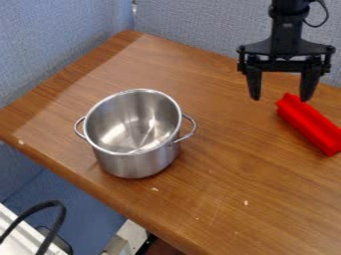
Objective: Put the red object in the metal pot
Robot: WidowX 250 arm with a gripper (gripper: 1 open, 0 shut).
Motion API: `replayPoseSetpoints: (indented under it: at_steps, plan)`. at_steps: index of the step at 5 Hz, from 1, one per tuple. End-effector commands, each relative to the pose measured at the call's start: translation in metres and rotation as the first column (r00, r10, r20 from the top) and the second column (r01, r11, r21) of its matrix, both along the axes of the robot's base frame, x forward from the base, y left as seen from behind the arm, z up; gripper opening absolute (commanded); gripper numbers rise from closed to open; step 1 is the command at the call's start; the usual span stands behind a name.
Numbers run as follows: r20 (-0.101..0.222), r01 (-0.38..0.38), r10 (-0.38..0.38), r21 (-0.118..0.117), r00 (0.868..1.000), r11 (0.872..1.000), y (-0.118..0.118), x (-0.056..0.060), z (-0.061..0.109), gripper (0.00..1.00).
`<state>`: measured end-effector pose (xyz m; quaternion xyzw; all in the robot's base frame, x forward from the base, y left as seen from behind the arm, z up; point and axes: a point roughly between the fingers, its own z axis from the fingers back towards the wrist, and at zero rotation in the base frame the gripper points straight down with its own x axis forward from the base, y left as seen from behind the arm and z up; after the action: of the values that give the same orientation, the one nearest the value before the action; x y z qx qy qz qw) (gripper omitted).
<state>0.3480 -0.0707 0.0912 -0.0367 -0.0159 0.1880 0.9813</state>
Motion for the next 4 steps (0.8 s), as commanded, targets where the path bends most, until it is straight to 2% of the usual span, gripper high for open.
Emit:
replayPoseSetpoints:
  at_steps: [1, 2, 4]
  plan:
    - [0.062, -0.064, 0.066, -0.045, 0.996, 0.997, -0.012, 0.017, 0.012, 1.00]
    - [0.063, -0.119, 0.123, -0.061, 0.990, 0.991, -0.016, 0.026, 0.006, 1.00]
    - [0.055, -0.142, 0.146, -0.070, 0.988, 0.987, -0.019, 0.053, 0.000, 1.00]
